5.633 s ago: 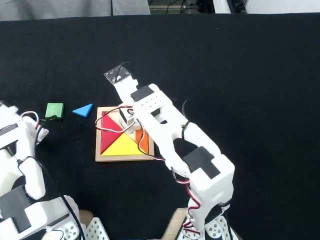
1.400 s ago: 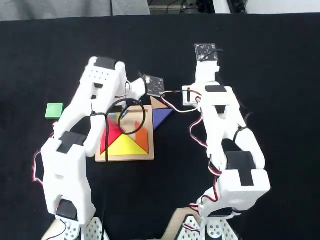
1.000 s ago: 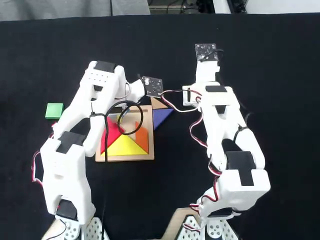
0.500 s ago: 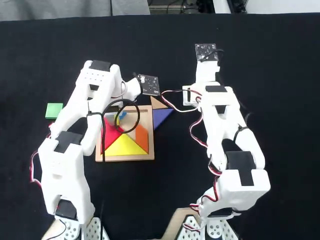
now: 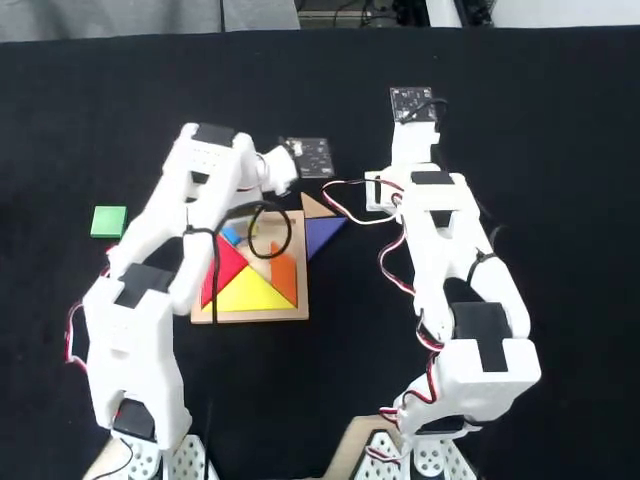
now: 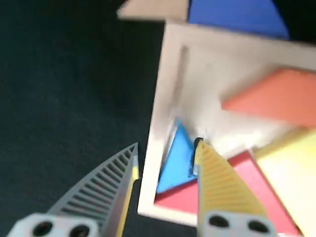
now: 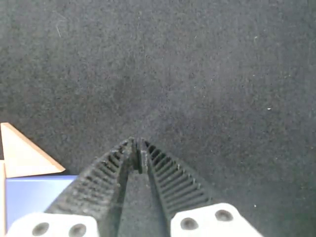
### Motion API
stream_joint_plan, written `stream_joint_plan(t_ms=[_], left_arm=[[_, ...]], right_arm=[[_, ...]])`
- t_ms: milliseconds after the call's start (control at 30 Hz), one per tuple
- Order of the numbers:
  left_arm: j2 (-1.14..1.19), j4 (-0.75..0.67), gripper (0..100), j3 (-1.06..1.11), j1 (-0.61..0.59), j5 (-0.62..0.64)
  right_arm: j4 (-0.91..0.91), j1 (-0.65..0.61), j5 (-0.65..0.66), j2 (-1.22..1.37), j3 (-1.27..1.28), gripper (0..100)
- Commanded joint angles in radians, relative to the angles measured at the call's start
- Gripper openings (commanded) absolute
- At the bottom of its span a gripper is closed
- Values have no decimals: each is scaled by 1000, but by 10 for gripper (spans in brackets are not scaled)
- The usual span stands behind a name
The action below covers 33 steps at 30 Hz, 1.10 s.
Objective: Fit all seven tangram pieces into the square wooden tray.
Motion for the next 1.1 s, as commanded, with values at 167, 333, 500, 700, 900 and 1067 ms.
stream_joint_plan(t_ms=[167, 333, 500, 700, 900, 1067], left_arm=[[20, -51, 187, -19, -12, 3], [11, 17, 187, -67, -44, 2], [11, 180, 184, -188, -13, 3], [-8, 488, 184, -559, -44, 12], [-75, 517, 184, -728, -188, 230], [-187, 517, 184, -673, -332, 327]], right_arm=[[-17, 9, -11, -7, -58, 12], [-17, 9, -11, -7, -58, 12], [-17, 9, -11, -5, -59, 12], [-17, 9, -11, -5, -59, 12], [-17, 9, -11, -5, -56, 12], [-12, 9, -11, -5, -56, 12]])
